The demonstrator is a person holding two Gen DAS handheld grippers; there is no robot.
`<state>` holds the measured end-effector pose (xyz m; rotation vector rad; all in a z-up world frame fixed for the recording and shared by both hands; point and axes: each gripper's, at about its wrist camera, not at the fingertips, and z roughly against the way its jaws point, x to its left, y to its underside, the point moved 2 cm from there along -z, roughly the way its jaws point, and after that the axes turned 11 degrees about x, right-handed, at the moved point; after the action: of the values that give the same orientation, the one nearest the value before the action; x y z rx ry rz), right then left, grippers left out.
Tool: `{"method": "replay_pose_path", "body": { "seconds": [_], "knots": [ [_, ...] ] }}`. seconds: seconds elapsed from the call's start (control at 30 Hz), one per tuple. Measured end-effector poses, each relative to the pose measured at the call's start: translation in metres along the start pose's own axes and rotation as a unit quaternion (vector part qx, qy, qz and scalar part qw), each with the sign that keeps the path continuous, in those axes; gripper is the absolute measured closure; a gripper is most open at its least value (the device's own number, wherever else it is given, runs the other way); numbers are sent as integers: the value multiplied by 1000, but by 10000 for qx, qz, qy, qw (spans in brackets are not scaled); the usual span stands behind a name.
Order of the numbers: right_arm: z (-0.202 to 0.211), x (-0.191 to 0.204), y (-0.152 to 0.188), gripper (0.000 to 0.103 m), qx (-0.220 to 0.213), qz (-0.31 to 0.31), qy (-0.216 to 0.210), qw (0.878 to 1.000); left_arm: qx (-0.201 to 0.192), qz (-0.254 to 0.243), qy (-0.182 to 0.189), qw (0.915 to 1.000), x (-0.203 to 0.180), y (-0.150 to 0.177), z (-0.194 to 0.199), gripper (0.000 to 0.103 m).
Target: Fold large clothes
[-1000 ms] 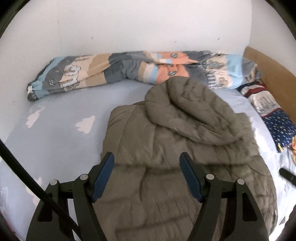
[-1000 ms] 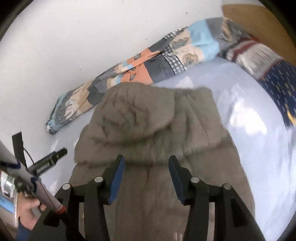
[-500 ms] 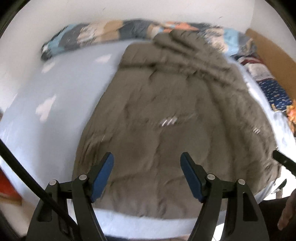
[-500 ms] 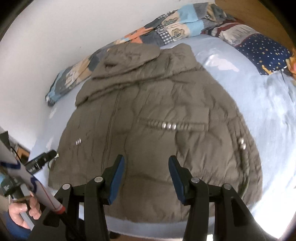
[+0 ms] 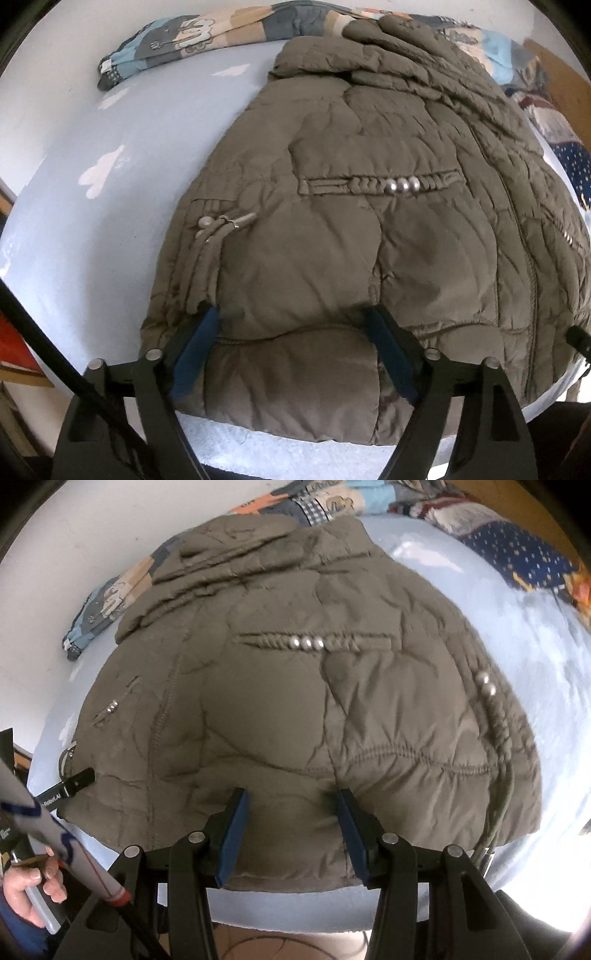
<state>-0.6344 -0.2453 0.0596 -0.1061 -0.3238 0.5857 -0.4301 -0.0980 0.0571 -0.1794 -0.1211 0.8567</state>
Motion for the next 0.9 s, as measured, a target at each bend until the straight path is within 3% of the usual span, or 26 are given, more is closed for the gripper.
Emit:
{"method": "replay_pose_path", "body": {
  "seconds": [0.23,0.57,0.73,0.9],
  "knots": [
    [-9,-3,3,47,29,1,-6,10000,-120,-71,-166,9998,-5,0,-6,17],
    [-12,-5,9,42,-146,144,-168,9996,-1018,-300,-290,9939,-8,20,-6,15],
    [-12,-6,11,41,-227,197,-183,9994,-1220,-443,-361,9909,-11,24,-5,15],
    [-14,3,10,26,-247,384,-166,9988,-1260,-577,-415,9895,-12,24,-4,15]
  ]
}}
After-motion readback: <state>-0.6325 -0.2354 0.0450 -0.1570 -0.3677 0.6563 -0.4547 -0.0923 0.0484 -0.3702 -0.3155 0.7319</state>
